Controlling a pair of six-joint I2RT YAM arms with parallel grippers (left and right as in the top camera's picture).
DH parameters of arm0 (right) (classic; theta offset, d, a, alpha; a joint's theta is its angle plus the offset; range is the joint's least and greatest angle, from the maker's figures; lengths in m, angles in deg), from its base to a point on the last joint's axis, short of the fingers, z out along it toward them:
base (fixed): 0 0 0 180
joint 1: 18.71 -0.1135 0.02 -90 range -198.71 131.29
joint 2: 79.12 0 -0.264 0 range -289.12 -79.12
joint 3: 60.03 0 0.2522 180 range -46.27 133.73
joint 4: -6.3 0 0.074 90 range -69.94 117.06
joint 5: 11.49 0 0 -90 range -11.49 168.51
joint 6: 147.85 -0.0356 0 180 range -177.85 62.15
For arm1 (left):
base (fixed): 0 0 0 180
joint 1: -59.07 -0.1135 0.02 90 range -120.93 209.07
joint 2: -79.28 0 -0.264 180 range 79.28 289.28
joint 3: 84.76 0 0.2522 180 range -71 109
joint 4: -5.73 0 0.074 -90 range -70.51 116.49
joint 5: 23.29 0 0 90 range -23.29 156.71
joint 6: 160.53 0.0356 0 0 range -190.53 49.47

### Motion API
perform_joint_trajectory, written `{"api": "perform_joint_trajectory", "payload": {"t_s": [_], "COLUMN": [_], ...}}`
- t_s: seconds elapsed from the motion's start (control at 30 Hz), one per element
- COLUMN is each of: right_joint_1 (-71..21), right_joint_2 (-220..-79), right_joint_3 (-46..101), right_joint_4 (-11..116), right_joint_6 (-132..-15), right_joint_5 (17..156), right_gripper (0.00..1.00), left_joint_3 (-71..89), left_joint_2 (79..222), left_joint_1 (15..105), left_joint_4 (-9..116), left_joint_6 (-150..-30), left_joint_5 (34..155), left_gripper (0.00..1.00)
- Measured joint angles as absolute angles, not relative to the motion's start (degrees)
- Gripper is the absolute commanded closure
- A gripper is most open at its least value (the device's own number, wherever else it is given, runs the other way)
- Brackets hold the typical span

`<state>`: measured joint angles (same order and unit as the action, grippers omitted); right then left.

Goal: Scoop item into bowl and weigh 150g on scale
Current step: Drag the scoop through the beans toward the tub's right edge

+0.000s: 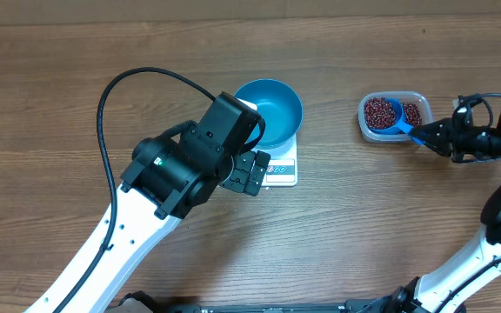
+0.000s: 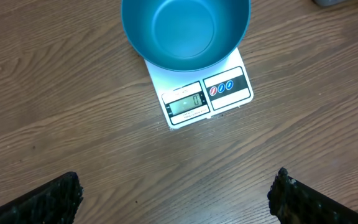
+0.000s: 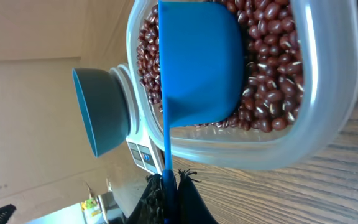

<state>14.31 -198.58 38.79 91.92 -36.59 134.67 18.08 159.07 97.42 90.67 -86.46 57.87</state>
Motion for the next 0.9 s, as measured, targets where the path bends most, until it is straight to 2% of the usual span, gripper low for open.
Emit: {"api": "perform_joint_trajectory", "payload": {"t_s": [0.27, 0.9], "right_joint_1": [17.72, 17.96], "right_joint_2": [-198.66, -198.66], "right_joint_3": [38.72, 38.72], "right_joint_4": [95.59, 98.98], "right_joint_6": [-32.59, -27.06], "right_joint_5": [137.21, 139.02], "right_gripper": [0.96, 0.96], "left_joint_3": [18.08, 18.08], "left_joint_2": [159.07, 159.07], "left_joint_1": [97.42, 97.42], "left_joint_4": [90.67, 90.69], "left_joint_6": [-86.46, -86.46], "left_joint_5": [57.87, 57.87], "left_gripper": [0.0, 0.0]}}
